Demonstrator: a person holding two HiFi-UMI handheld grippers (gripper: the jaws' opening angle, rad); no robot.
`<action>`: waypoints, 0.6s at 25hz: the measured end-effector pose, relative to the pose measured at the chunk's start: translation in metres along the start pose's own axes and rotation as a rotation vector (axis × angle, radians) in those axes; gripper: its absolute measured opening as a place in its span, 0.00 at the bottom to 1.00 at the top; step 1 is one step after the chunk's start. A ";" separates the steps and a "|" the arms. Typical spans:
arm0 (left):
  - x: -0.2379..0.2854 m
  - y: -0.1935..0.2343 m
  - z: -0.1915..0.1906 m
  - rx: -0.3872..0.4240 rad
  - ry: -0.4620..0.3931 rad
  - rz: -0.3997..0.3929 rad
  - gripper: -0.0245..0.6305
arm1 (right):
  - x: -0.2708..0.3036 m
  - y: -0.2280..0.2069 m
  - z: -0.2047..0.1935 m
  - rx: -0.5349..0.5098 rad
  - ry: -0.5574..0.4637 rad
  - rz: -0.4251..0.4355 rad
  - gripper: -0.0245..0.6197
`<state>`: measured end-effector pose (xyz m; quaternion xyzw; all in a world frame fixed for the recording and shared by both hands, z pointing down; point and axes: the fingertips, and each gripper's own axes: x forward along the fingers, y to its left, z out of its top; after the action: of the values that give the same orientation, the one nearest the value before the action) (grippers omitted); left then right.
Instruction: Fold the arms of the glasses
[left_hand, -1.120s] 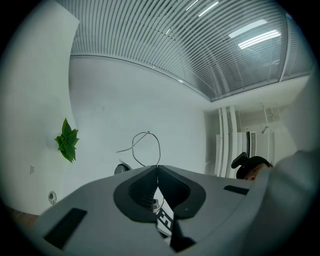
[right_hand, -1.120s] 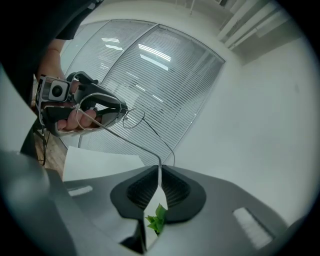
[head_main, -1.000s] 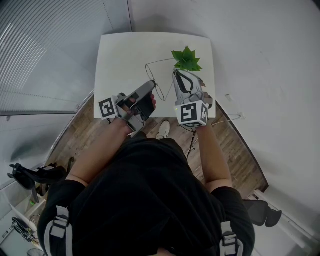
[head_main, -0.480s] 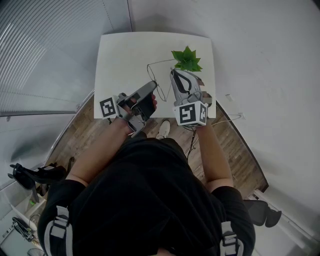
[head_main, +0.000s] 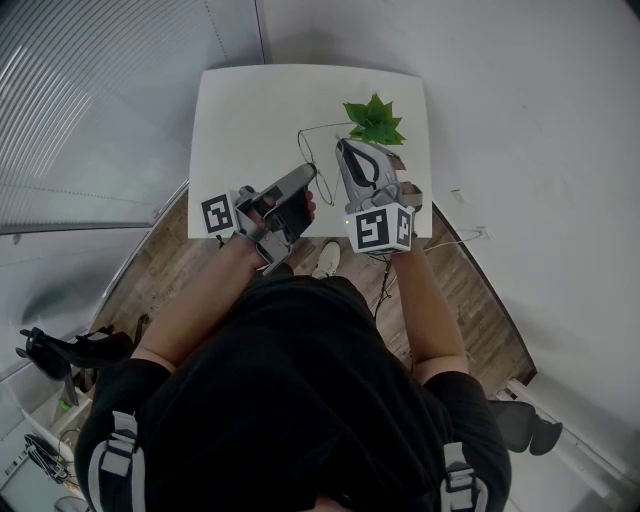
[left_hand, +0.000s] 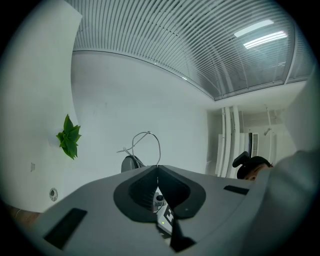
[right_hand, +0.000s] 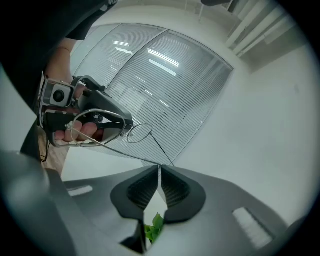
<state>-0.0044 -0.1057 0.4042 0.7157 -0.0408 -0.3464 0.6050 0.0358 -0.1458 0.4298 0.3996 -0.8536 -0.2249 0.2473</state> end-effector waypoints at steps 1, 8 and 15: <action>0.000 0.000 0.000 -0.002 0.000 0.000 0.05 | 0.000 0.000 0.001 -0.003 -0.003 0.001 0.08; 0.001 0.000 -0.001 -0.014 0.016 -0.004 0.05 | 0.002 0.004 0.013 -0.029 -0.031 0.016 0.08; 0.001 0.003 -0.004 -0.031 0.039 -0.005 0.05 | 0.006 0.010 0.019 -0.063 -0.054 0.037 0.08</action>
<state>-0.0004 -0.1037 0.4066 0.7129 -0.0218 -0.3343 0.6161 0.0157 -0.1413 0.4220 0.3693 -0.8597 -0.2579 0.2409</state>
